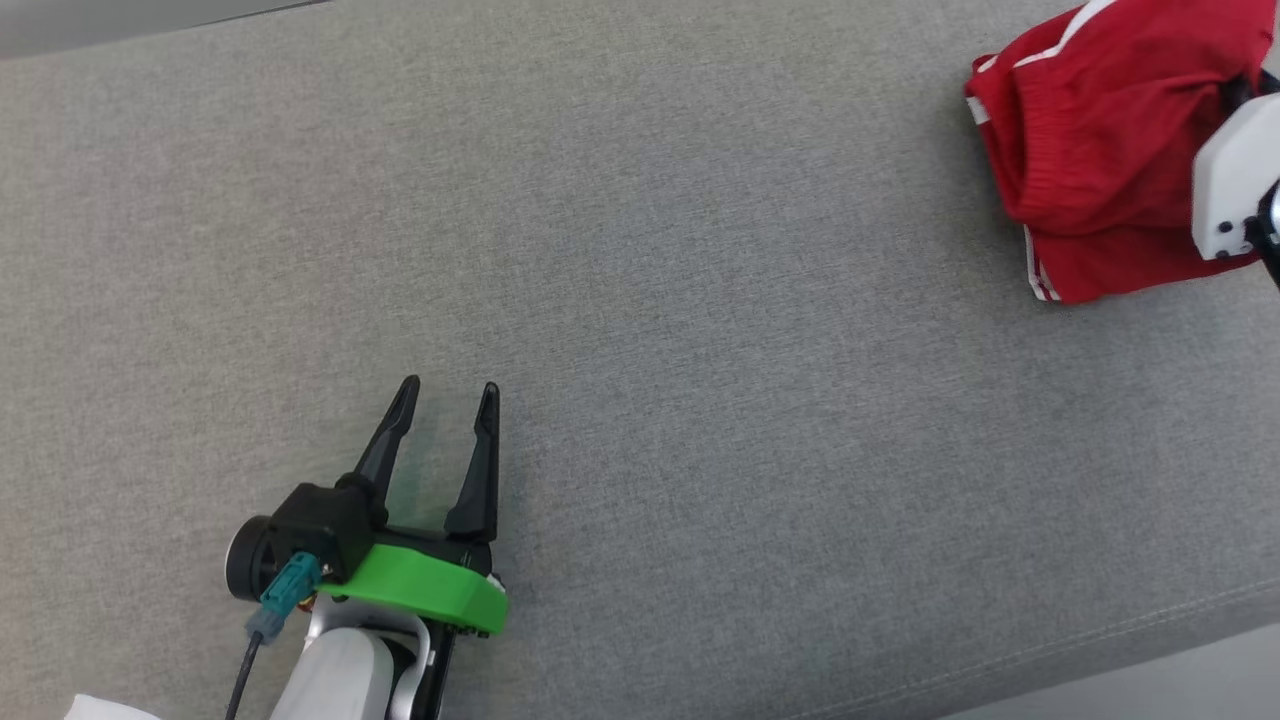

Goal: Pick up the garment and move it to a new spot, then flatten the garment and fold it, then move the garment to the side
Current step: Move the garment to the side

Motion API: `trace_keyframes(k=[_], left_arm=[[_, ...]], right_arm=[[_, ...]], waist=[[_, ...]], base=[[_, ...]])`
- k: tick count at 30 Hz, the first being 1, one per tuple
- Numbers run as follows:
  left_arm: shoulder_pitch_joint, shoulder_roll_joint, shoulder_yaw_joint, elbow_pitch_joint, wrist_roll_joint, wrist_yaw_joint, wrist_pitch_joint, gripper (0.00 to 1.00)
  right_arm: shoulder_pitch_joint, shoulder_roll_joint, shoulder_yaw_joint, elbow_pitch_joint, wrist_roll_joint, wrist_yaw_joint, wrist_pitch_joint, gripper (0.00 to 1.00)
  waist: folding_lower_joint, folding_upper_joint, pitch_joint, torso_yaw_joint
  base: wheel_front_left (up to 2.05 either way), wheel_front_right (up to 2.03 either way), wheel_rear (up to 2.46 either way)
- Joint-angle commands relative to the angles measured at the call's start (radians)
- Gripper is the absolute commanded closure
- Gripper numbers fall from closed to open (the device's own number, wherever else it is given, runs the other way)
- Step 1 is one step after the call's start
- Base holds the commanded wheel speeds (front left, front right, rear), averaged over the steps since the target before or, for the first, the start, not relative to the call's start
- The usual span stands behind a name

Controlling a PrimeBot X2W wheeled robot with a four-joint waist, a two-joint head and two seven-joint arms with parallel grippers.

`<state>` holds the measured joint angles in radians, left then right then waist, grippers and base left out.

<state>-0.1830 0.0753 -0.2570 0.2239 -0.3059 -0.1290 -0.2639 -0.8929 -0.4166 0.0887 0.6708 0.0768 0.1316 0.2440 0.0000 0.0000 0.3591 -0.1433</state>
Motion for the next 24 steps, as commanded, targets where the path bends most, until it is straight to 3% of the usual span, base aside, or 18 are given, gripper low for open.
trace_keyframes(k=[1, 8, 10, 11, 12, 13, 24], left_arm=[[-0.022, 0.008, 0.002, -0.003, 0.001, -0.003, 0.000, 0.00], [-0.026, 0.014, 0.011, -0.004, 0.006, -0.003, 0.000, 0.00], [-0.028, 0.014, 0.012, -0.005, 0.007, -0.003, 0.000, 0.00], [-0.029, 0.014, 0.012, -0.004, 0.009, -0.003, 0.000, 0.00], [-0.029, 0.015, 0.012, -0.004, 0.010, -0.003, 0.000, 0.00], [-0.031, 0.016, 0.011, -0.002, 0.010, -0.003, 0.000, 0.00], [-0.022, 0.021, 0.011, 0.009, 0.014, -0.003, 0.000, 0.00]], right_arm=[[-0.010, -0.017, -0.035, 0.025, -0.013, -0.002, -0.014, 1.00], [0.021, -0.004, -0.198, 0.117, -0.086, -0.002, -0.065, 1.00], [0.022, -0.002, -0.236, 0.144, -0.104, -0.002, -0.085, 0.89], [0.020, 0.002, -0.253, 0.156, -0.113, -0.002, -0.101, 0.79], [0.017, 0.006, -0.266, 0.164, -0.123, -0.002, -0.120, 0.56], [0.013, 0.009, -0.281, 0.173, -0.137, -0.002, -0.145, 0.00], [-0.030, 0.068, -0.290, 0.219, -0.235, -0.002, -0.309, 0.00]], waist=[[0.0000, 0.0000, 0.025, 0.027], [0.0000, 0.0000, 0.049, 0.047], [0.0000, 0.0000, 0.054, 0.048], [0.0000, 0.0000, 0.057, 0.048], [0.0000, 0.0000, 0.058, 0.047], [0.0000, 0.0000, 0.058, 0.046], [0.0000, 0.0000, 0.019, 0.015]], base=[[0.00, 0.00, 0.00], [0.00, 0.00, 0.00], [0.00, 0.00, 0.00], [0.00, 0.00, 0.00], [0.00, 0.00, 0.00], [0.00, 0.00, 0.00], [0.00, 0.00, 0.00]])
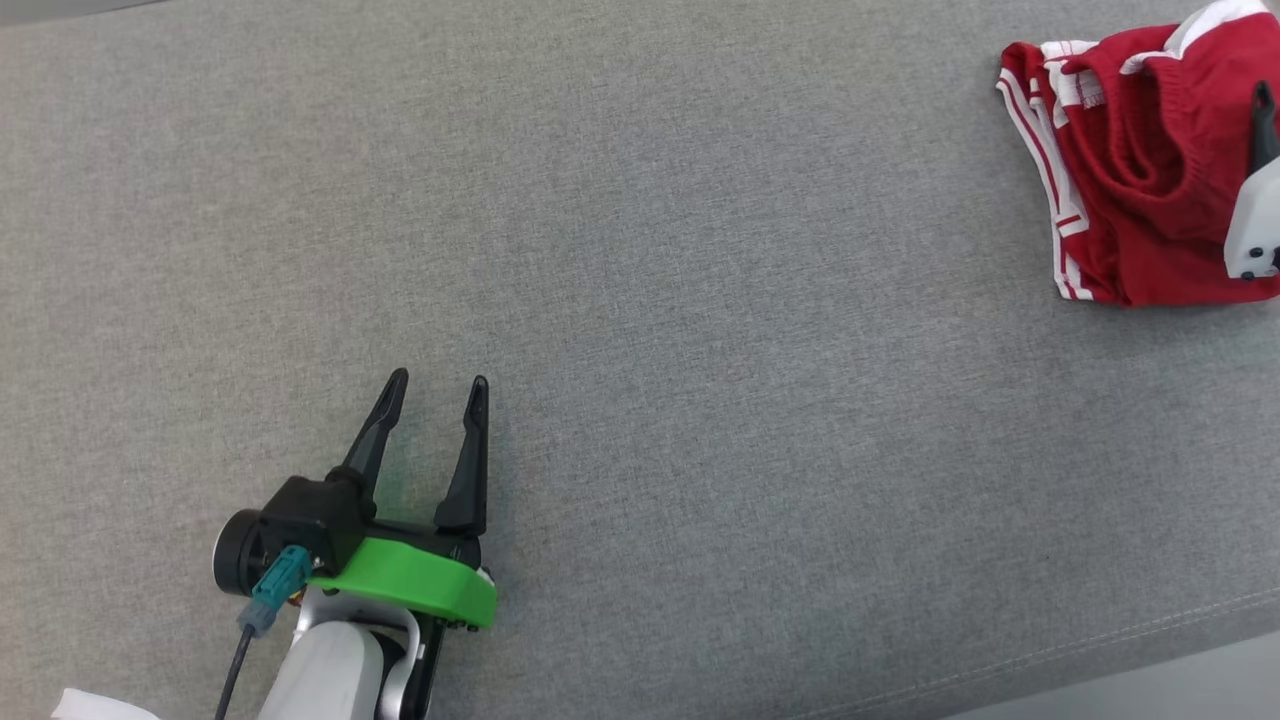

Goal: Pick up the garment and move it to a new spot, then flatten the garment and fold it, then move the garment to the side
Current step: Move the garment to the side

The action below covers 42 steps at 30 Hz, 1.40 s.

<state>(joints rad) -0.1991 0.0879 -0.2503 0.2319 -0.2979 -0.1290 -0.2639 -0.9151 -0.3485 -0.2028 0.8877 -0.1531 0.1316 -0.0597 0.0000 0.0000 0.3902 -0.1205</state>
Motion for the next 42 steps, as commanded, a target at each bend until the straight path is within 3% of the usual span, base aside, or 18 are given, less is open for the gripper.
trace_keyframes(k=[1, 11, 21, 32, 42], left_arm=[[-0.001, 0.008, 0.005, 0.002, 0.005, -0.003, 0.000, 0.00], [0.008, 0.006, 0.052, 0.004, -0.006, -0.003, 0.000, 0.00], [0.072, -0.018, 0.148, 0.008, -0.029, 0.009, 0.000, 0.00], [0.176, -0.030, 0.235, -0.002, -0.020, 0.010, 0.000, 0.00], [0.261, -0.036, 0.225, 0.003, -0.021, 0.006, 0.000, 0.00]], right_arm=[[-0.011, 0.007, 0.010, 0.007, -0.007, -0.002, -0.016, 0.00], [-0.007, 0.064, 0.097, 0.004, 0.000, -0.002, -0.117, 0.00], [0.103, 0.172, 0.141, -0.040, 0.051, -0.002, -0.197, 0.00], [0.394, 0.283, 0.141, -0.298, 0.099, -0.002, -0.206, 0.00], [0.669, 0.295, 0.225, -0.474, 0.264, -0.002, -0.206, 0.00]], waist=[[0.0000, 0.0000, -0.020, -0.011], [0.0000, 0.0000, -0.150, -0.004], [0.0000, 0.0000, -0.286, 0.048], [0.0000, 0.0000, -0.337, 0.111], [0.0000, 0.0000, -0.359, 0.133]], base=[[0.00, 0.00, 0.00], [0.00, 0.00, 0.00], [0.00, 0.00, 0.00], [0.00, 0.00, 0.00], [0.00, 0.00, 0.00]])
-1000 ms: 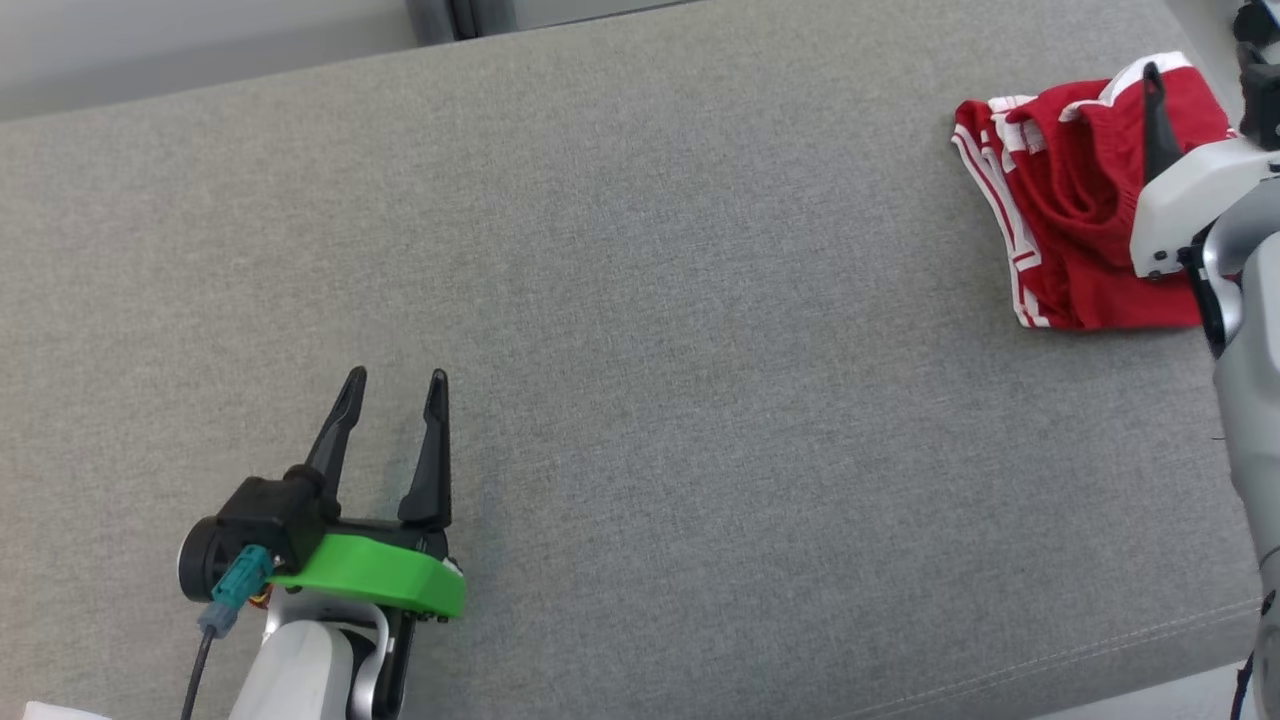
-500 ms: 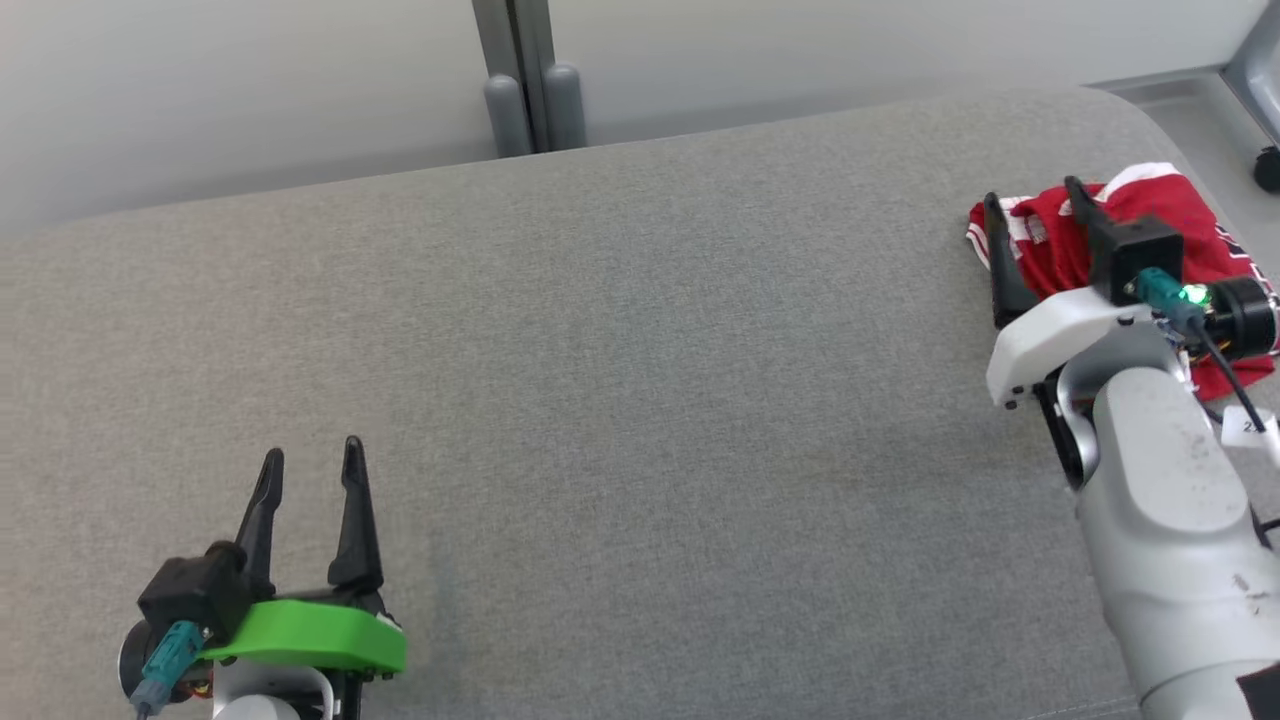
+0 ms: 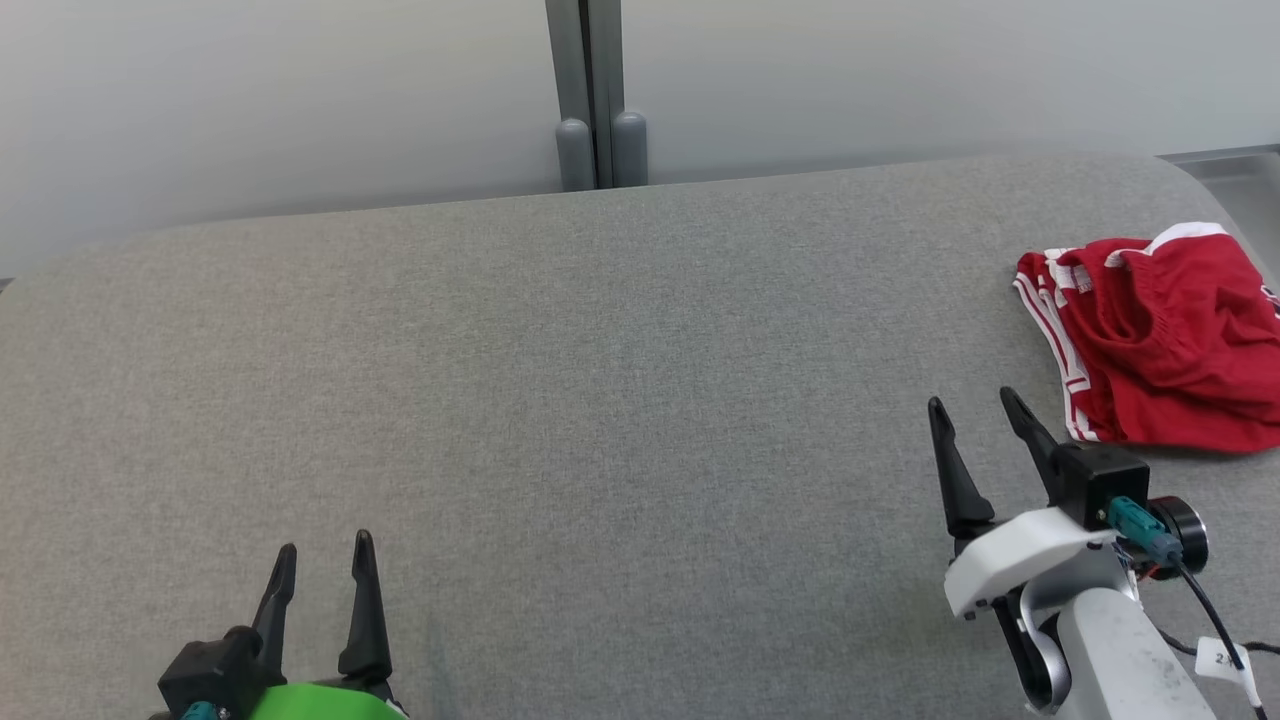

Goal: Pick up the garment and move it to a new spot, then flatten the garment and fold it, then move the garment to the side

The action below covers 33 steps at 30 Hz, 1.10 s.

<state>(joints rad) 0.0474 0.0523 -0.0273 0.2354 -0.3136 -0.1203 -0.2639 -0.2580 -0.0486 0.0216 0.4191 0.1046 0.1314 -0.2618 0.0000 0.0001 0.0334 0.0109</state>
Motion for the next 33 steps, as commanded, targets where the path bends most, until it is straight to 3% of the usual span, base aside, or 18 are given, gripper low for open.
trace_keyframes(k=[1, 11, 28, 29, 33], left_arm=[[0.019, 0.000, 0.002, -0.002, -0.006, -0.003, 0.000, 0.00], [0.049, -0.001, -0.017, 0.004, -0.030, -0.003, 0.000, 0.00], [0.018, -0.001, -0.026, 0.009, -0.045, 0.007, 0.000, 0.00], [0.028, -0.002, -0.028, 0.007, -0.048, 0.006, 0.000, 1.00], [0.033, -0.005, -0.034, 0.039, -0.051, 0.006, 0.001, 1.00]], right_arm=[[0.027, -0.005, 0.001, -0.016, 0.020, -0.002, -0.004, 0.00], [0.137, -0.004, 0.019, -0.100, 0.034, -0.002, -0.004, 0.00], [0.141, -0.004, 0.011, -0.103, 0.049, -0.002, -0.004, 0.00], [0.134, 0.000, 0.013, -0.101, 0.046, 0.000, 0.000, 1.00], [0.151, 0.006, 0.015, -0.071, 0.049, 0.000, 0.004, 1.00]], waist=[[0.0000, -0.0001, -0.003, 0.001], [0.0000, -0.0001, -0.010, -0.002], [0.0000, -0.0001, -0.016, 0.006], [0.0000, -0.0001, -0.015, 0.006], [0.0000, -0.0001, -0.015, 0.006]], base=[[0.00, 0.00, 0.00], [0.00, 0.00, 0.00], [0.00, 0.00, 0.00], [0.00, 0.00, 0.00], [0.00, 0.00, 0.00]])
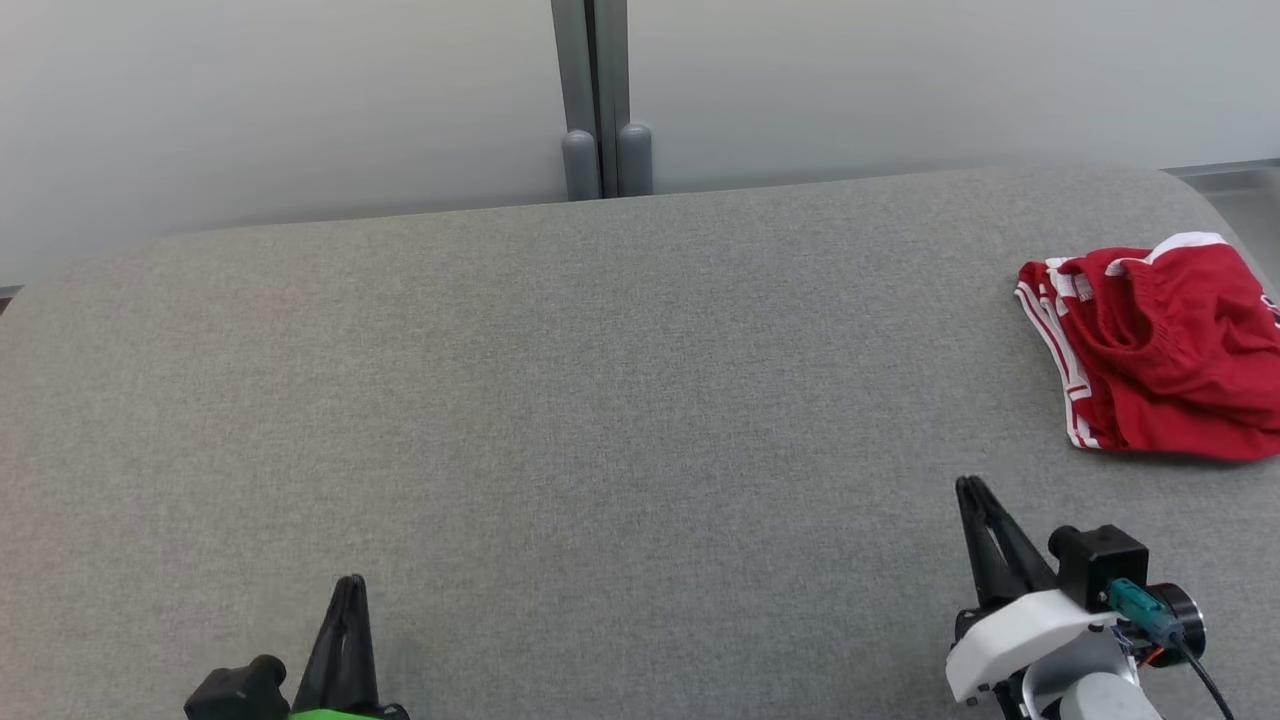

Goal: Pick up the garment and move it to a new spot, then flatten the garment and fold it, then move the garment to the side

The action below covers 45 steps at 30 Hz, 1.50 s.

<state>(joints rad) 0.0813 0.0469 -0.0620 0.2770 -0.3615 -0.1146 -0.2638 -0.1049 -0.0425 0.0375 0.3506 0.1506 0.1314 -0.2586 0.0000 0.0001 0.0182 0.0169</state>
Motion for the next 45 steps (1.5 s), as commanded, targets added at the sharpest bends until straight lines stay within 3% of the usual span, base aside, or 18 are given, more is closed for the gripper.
trace_keyframes(k=[1, 21, 45], left_arm=[[-0.001, 0.000, 0.000, 0.003, -0.007, 0.000, 0.002, 1.00], [-0.053, 0.003, 0.044, -0.007, -0.328, -0.005, 0.096, 1.00], [-0.100, 0.005, 0.085, -0.016, -0.625, -0.009, 0.185, 1.00]], right_arm=[[0.001, 0.000, -0.002, 0.004, 0.008, 0.000, 0.003, 1.00], [-0.001, -0.002, -0.041, -0.027, 0.381, 0.000, 0.098, 1.00], [-0.004, -0.005, -0.077, -0.054, 0.726, 0.000, 0.186, 1.00]], waist=[[0.0000, -0.0001, 0.000, 0.000], [0.0000, -0.0001, -0.002, -0.003], [0.0000, -0.0001, -0.005, -0.006]], base=[[0.00, 0.00, 0.00], [0.00, 0.00, 0.00], [0.00, 0.00, 0.00]])
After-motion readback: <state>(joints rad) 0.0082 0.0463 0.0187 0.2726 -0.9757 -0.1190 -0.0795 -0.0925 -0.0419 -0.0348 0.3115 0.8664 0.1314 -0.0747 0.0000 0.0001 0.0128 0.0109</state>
